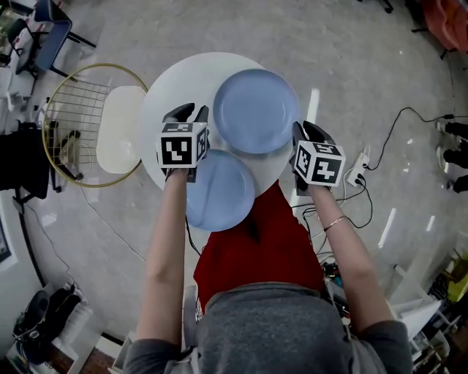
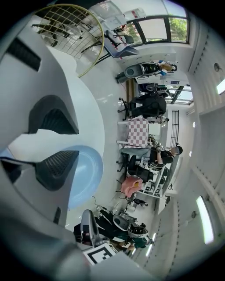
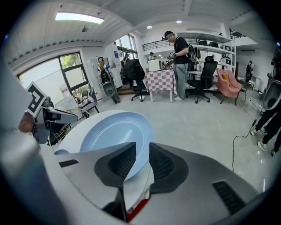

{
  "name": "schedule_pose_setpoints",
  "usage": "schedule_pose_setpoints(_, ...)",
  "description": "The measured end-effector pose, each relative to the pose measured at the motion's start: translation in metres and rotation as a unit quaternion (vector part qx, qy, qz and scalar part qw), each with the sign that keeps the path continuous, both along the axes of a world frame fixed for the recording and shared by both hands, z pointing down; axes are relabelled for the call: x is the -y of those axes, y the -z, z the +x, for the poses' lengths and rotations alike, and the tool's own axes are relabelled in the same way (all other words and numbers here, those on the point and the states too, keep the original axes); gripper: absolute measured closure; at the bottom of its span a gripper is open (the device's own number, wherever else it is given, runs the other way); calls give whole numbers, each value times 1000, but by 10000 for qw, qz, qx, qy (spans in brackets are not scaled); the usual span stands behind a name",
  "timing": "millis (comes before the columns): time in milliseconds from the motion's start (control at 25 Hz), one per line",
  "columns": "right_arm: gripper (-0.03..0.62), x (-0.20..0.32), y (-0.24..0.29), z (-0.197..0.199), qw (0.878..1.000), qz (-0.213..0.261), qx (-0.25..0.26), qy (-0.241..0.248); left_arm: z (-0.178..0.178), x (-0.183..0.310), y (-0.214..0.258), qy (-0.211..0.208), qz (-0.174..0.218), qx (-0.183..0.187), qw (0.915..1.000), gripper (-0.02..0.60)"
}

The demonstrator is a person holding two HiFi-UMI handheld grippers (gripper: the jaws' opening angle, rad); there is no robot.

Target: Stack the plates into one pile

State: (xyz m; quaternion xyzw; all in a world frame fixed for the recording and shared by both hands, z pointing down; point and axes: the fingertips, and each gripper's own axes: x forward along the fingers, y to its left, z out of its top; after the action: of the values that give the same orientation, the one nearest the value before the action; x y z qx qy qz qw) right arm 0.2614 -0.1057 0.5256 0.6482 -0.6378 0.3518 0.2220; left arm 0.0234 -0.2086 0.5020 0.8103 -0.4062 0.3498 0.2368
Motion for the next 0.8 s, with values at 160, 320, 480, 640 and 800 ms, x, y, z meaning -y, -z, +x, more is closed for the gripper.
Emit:
schedule_pose_setpoints(160,502,10,-8,6,9999,-111,27,10,13,11,-13,-103,-177,-29,9998,443)
schedule_pose_setpoints(320,491,18,-17,9,9997,-235,101,23,21,18,-30,-129,-417,-27,9990,437)
schedule_pose_setpoints(480,485,20,-29,14,9991,-400,158,52,32,19,-47,-186,-678,15,9975,434)
schedule_pose_setpoints(640,485,18,-42,8,9980,-555,257,148,34,17,-63,-219,-865,100,9960,434)
schedule_pose_setpoints(800,485,15,-48,6,9973,-639,313,205,35,14,-75,-194,-1073,120,9940,436)
